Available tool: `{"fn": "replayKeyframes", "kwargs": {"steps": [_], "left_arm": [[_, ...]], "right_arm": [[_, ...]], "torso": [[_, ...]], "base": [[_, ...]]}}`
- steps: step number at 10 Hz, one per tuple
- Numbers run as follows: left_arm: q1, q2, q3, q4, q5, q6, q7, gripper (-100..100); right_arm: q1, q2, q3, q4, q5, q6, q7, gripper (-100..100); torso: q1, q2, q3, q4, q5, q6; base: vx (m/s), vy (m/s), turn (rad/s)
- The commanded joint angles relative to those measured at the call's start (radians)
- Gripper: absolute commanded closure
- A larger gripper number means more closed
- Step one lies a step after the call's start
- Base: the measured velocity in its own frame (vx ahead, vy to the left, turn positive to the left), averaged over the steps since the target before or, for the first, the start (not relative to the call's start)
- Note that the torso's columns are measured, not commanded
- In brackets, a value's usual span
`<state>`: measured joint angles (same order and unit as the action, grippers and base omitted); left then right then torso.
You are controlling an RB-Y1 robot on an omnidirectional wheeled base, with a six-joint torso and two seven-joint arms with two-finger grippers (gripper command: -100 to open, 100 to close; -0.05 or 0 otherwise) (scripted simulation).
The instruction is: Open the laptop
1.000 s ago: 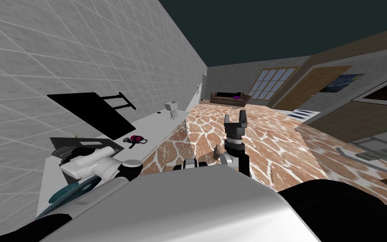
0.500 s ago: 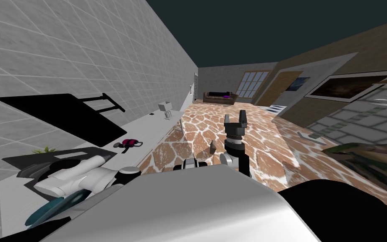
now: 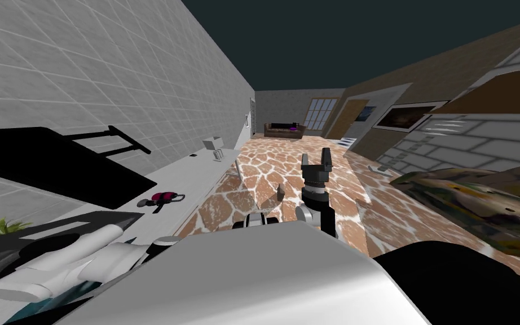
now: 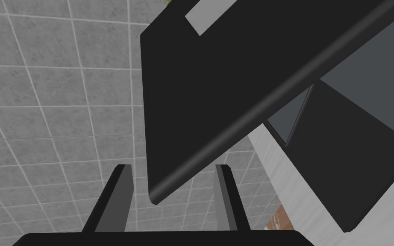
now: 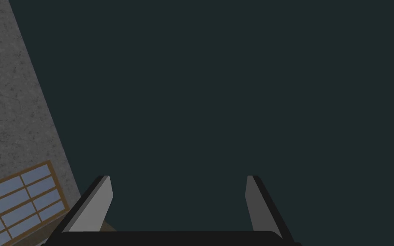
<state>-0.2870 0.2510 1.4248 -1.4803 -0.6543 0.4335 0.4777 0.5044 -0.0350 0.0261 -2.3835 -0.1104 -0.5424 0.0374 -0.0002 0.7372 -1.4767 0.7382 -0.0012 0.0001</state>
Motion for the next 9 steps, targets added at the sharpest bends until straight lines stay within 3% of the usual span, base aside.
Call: {"fn": "replayKeyframes", "kwargs": {"steps": [1, 2, 5, 6, 7, 8, 9], "left_arm": [[0.051, -0.002, 0.018, -0.035, 0.019, 0.028, 0.073, 100], [0.093, -0.007, 0.034, -0.066, 0.037, 0.056, 0.103, 100], [0.139, -0.011, 0.05, -0.098, 0.054, 0.083, 0.181, 100], [0.129, -0.01, 0.047, -0.09, 0.051, 0.081, 0.162, 100], [0.152, 0.039, 0.045, -0.04, 0.102, 0.032, 0.117, 100], [0.152, 0.064, 0.045, -0.009, 0.129, 0.011, 0.095, 100], [0.152, 0.064, 0.045, 0.025, 0.158, -0.014, 0.066, 100]], "right_arm": [[0.0, 0.0, 0.0, 0.0, 0.0, 0.0, 0.0, 0], [0.0, 0.0, 0.0, 0.0, 0.0, 0.0, 0.0, 0], [0.0, 0.0, 0.0, 0.0, 0.0, 0.0, 0.0, 0], [0.0, 0.0, 0.0, 0.0, 0.0, 0.0, 0.0, 0], [0.0, 0.0, 0.0, 0.0, 0.0, 0.0, 0.0, 0], [0.0, 0.0, 0.0, 0.0, 0.0, 0.0, 0.0, 0], [0.0, 0.0, 0.0, 0.0, 0.0, 0.0, 0.0, 0]], "torso": [[-0.002, 0.002, 0.001, 0.0, -0.001, 0.001], [-0.001, 0.001, 0.0, 0.0, 0.0, -0.001], [-0.003, 0.002, 0.001, 0.001, -0.002, 0.001], [-0.003, 0.001, 0.001, 0.0, -0.002, -0.002], [-0.003, -0.001, -0.001, -0.001, -0.001, -0.002], [-0.003, 0.001, 0.0, 0.0, -0.002, 0.003], [-0.001, 0.0, 0.0, 0.0, -0.002, 0.004]], "base": [[-0.085, 0.039, -0.188], [-0.081, 0.033, -0.329], [-0.09, 0.031, -0.228], [-0.03, 0.011, -0.015], [-0.092, -0.019, -0.262], [-0.111, -0.023, -0.153], [-0.065, -0.008, -0.014]]}}
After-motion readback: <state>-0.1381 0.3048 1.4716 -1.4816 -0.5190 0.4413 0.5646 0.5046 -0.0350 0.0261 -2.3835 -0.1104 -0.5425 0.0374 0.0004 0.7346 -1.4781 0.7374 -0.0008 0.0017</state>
